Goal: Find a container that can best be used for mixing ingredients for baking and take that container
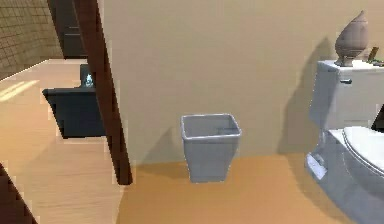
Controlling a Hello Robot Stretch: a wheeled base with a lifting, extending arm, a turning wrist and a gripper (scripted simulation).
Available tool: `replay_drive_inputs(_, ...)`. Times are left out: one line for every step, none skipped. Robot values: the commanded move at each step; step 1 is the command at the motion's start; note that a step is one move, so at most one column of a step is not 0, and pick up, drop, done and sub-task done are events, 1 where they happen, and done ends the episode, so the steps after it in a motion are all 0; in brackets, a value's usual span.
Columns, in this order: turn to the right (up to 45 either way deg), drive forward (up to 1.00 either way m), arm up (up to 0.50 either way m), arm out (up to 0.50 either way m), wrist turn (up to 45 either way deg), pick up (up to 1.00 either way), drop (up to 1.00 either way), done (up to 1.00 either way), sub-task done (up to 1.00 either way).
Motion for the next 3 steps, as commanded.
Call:
replay_drive_inputs(0.0,0.25,0.00,0.00,0.0,0.00,0.00,0.00,0.00)
replay_drive_inputs(45.0,0.00,0.00,0.00,0.0,0.00,0.00,0.00,0.00)
replay_drive_inputs(36.0,0.00,0.00,0.00,0.0,0.00,0.00,0.00,0.00)
